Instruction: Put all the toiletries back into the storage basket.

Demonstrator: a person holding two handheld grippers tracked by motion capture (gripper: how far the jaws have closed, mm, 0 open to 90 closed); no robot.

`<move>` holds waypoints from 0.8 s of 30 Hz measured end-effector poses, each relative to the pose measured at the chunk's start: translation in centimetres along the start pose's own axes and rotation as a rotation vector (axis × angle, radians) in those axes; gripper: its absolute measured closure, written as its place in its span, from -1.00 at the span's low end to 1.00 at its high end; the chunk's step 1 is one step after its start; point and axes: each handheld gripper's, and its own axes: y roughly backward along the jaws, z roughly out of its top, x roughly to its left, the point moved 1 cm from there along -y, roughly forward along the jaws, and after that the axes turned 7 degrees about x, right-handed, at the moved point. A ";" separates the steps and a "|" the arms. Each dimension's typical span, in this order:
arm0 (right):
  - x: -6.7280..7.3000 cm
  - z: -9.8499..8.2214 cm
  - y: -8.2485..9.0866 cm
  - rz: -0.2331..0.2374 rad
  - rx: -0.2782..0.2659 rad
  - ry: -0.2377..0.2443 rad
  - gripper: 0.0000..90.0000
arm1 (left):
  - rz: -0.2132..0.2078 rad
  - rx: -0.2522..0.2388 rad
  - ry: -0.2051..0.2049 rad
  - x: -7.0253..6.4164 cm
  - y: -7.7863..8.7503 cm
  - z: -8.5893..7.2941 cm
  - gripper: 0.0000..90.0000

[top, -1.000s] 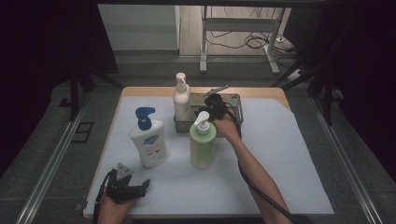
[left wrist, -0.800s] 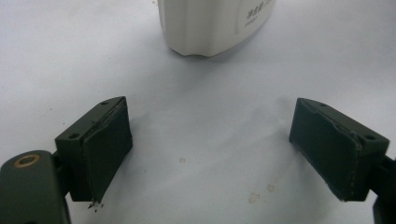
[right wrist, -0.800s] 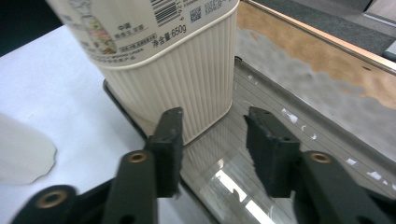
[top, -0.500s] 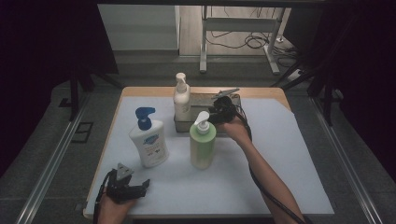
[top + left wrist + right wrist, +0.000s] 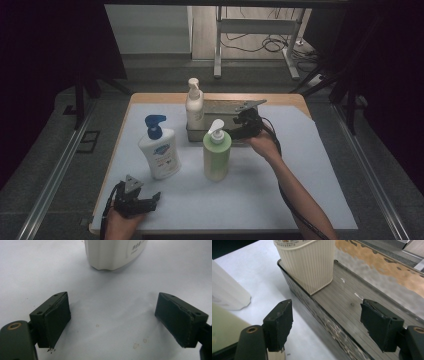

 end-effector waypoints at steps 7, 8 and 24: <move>-0.3 -1.5 1.2 -0.003 0.004 0.003 -0.46 | -0.001 -0.001 0.000 0.0 0.0 0.0 -0.72; -0.3 -1.7 1.4 -0.003 0.002 0.003 -0.46 | -0.001 -0.001 0.000 0.0 0.0 0.0 -0.72; 0.6 -4.3 4.1 0.012 0.002 0.003 -0.66 | 0.000 -0.002 0.000 0.0 0.0 0.0 -0.72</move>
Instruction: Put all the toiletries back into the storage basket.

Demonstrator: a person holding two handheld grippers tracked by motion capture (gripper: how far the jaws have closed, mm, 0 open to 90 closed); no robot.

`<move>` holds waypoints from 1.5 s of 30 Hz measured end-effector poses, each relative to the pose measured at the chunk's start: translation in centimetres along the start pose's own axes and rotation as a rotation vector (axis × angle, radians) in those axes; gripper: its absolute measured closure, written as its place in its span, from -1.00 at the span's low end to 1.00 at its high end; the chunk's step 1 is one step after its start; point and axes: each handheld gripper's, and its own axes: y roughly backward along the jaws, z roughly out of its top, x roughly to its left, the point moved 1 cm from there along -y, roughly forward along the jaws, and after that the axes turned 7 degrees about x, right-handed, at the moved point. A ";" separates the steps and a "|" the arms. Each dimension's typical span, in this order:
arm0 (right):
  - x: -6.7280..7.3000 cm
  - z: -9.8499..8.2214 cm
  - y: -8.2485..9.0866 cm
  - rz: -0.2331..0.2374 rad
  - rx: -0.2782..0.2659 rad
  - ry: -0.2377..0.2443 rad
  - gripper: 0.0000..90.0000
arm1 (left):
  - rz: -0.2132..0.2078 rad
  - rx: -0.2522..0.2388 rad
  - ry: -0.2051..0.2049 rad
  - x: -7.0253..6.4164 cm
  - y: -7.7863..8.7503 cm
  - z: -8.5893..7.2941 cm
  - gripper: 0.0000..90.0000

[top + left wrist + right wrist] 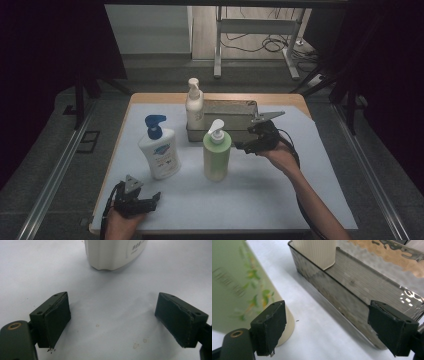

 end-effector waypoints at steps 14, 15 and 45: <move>2.5 -1.5 1.5 0.034 -0.007 0.061 -0.70 | 0.000 0.000 0.000 0.0 0.0 0.0 -0.72; 2.7 -1.6 1.5 0.038 -0.010 0.068 -0.70 | 0.000 -0.001 0.000 0.0 0.0 0.0 -0.72; 7.3 -0.1 0.2 0.114 -0.025 0.152 -0.81 | 0.000 -0.001 -0.004 0.0 0.0 0.0 -0.72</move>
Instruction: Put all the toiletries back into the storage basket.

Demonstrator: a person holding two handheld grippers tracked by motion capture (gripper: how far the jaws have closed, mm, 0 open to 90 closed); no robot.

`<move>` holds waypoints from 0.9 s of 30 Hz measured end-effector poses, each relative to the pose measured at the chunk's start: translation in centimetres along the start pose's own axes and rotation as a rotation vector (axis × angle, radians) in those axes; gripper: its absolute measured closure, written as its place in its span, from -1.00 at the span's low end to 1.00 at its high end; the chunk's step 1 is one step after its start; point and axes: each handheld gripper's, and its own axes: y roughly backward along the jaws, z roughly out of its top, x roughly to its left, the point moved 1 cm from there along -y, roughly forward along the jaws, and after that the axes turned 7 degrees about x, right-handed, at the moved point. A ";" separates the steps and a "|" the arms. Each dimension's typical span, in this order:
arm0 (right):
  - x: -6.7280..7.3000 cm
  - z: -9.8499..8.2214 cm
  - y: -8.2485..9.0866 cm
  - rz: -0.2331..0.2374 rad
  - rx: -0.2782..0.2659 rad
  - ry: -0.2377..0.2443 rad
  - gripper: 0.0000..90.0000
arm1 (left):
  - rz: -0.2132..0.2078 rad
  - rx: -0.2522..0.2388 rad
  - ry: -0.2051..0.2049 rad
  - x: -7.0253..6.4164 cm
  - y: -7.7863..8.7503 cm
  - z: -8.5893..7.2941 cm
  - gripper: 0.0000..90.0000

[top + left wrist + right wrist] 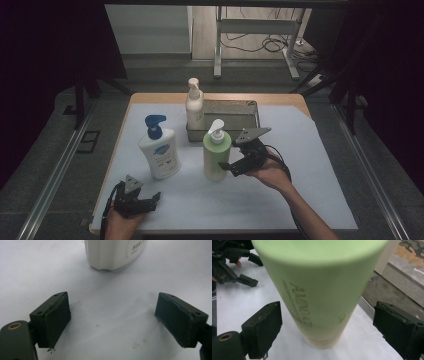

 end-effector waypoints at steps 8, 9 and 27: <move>0.5 0.9 -1.0 0.009 -0.008 0.013 -0.81 | 0.000 0.000 0.000 0.0 0.0 0.0 -0.72; 0.6 1.1 -1.2 0.011 -0.009 0.013 -0.81 | 0.000 0.000 0.000 0.0 0.0 0.0 -0.72; 0.7 2.1 -3.1 -0.007 -0.016 -0.005 -0.77 | 0.000 0.001 0.004 0.0 0.0 0.0 -0.72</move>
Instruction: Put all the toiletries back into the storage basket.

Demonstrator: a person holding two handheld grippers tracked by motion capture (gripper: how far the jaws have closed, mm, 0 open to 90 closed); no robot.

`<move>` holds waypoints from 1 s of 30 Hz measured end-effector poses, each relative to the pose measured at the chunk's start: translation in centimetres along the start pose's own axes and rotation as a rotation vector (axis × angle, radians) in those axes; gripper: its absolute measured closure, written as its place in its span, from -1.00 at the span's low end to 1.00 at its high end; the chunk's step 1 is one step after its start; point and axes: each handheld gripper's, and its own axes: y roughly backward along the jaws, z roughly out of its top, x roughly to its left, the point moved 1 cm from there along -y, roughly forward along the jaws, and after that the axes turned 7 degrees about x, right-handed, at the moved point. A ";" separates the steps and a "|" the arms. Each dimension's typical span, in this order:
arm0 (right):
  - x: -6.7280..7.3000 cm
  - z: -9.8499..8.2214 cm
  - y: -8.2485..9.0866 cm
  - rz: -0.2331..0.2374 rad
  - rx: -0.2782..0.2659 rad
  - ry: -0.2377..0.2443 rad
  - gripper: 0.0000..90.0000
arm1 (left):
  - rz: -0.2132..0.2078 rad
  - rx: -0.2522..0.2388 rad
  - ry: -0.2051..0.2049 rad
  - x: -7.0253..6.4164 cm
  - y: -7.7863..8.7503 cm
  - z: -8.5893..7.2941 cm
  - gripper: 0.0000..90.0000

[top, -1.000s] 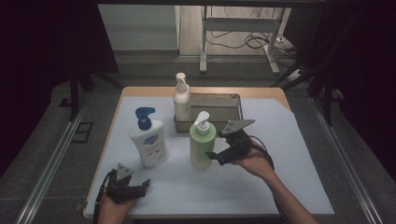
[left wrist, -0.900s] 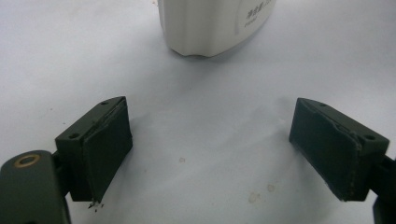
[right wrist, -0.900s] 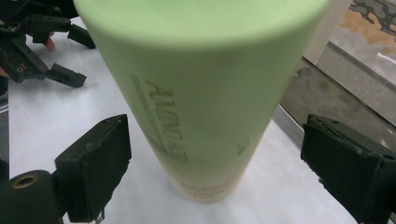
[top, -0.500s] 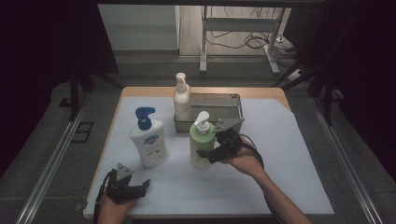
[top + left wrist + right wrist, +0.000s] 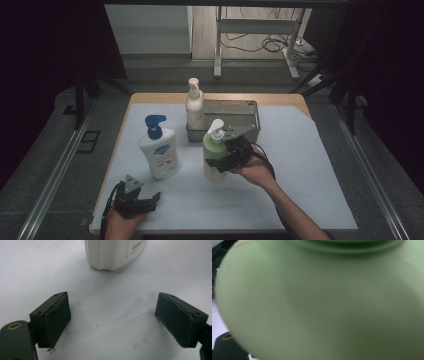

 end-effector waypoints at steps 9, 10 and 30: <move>0.5 0.1 0.2 -0.035 0.016 0.009 -0.74 | 0.000 0.000 0.000 0.0 0.0 0.0 -0.72; 0.5 0.1 0.3 -0.037 0.019 0.009 -0.73 | 0.000 0.000 0.000 0.0 0.0 0.0 -0.72; 0.2 1.9 2.8 -0.057 0.018 0.005 -0.73 | 0.000 0.000 -0.004 0.0 0.0 0.0 -0.72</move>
